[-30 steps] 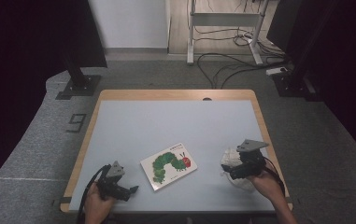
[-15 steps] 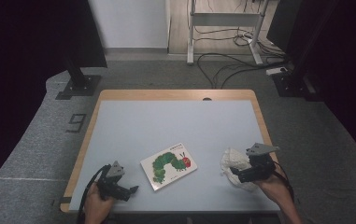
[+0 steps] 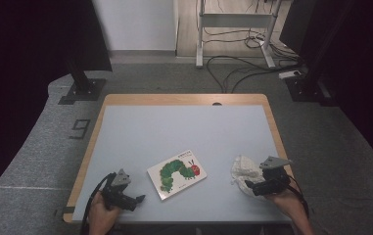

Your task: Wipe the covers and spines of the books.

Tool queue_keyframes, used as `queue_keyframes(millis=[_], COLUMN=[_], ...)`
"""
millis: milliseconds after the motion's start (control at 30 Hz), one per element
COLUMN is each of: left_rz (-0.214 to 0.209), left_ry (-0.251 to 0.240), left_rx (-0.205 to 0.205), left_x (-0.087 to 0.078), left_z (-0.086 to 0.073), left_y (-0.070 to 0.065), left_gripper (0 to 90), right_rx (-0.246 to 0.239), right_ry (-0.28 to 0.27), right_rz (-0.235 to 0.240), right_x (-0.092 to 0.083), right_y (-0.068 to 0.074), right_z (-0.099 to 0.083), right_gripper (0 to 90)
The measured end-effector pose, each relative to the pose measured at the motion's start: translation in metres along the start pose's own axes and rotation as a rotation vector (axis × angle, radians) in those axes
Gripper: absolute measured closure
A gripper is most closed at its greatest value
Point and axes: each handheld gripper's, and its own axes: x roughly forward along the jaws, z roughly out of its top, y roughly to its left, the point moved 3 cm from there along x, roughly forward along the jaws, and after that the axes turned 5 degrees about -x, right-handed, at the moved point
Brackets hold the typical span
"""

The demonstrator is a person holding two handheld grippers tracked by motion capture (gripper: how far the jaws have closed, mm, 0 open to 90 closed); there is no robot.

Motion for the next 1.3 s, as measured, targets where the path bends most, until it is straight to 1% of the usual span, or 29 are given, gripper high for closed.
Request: queue_keyframes(millis=[67, 167, 200, 300, 400, 433, 467, 600, 633, 667, 767, 833, 1000, 1100, 1300], left_rz=[0.0, 0.0, 0.001, 0.0, 0.0, 0.0, 0.0, 0.001, 0.0, -0.001, -0.001, 0.0, 0.0, 0.001, 0.0], left_ry=[0.0, 0.0, 0.0, 0.0, 0.0, 0.0, 0.0, 0.0, 0.0, 0.0, 0.0, 0.0, 0.0, 0.0, 0.0], left_rx=[0.0, 0.0, 0.0, 0.0, 0.0, 0.0, 0.0, 0.0, 0.0, 0.0, 0.0, 0.0, 0.0, 0.0, 0.0], left_x=[0.0, 0.0, 0.0, 0.0, 0.0, 0.0, 0.0, 0.0, 0.0, 0.0, 0.0, 0.0, 0.0, 0.0, 0.0], left_z=[0.0, 0.0, 0.0, 0.0, 0.0, 0.0, 0.0, 0.0, 0.0, 0.0, 0.0, 0.0, 0.0, 0.0, 0.0], left_y=[0.0, 0.0, 0.0, 0.0, 0.0, 0.0, 0.0, 0.0, 0.0, 0.0, 0.0, 0.0, 0.0, 0.0, 0.0], left_gripper=[0.0, 0.0, 0.0, 0.0, 0.0, 0.0, 0.0, 0.0, 0.0, 0.0, 0.0, 0.0, 0.0, 0.0, 0.0], right_rx=[0.018, 0.039, 0.047, 0.029, 0.019, 0.037, 0.042, 0.037, 0.04, 0.052, 0.077, 0.087, 0.074, 0.064, 0.069], right_ry=[0.008, 0.016, 0.017, 0.018, 0.013, 0.004, 0.0, 0.007, 0.008, 0.006, -0.002, -0.008, -0.026, -0.039, -0.065], right_rz=[0.0, 0.002, 0.004, 0.001, -0.013, -0.01, -0.012, -0.033, -0.033, -0.024, 0.008, 0.017, 0.026, 0.03, 0.038], right_x=[0.005, 0.01, 0.011, 0.014, 0.017, 0.017, 0.017, 0.013, 0.012, 0.012, 0.009, 0.005, -0.004, -0.009, -0.017], right_y=[-0.003, -0.007, -0.007, -0.007, -0.008, -0.008, -0.009, -0.011, -0.013, -0.014, -0.016, -0.017, -0.017, -0.02, -0.024], right_z=[-0.007, -0.016, -0.018, -0.021, -0.025, -0.025, -0.026, -0.026, -0.026, -0.026, -0.025, -0.023, -0.014, -0.007, 0.002], right_gripper=[11.8, 14.0, 16.2, 24.5, 31.2, 34.1, 38.4, 57.6, 60.7, 62.5, 65.3, 66.0, 66.2, 66.0, 65.7])
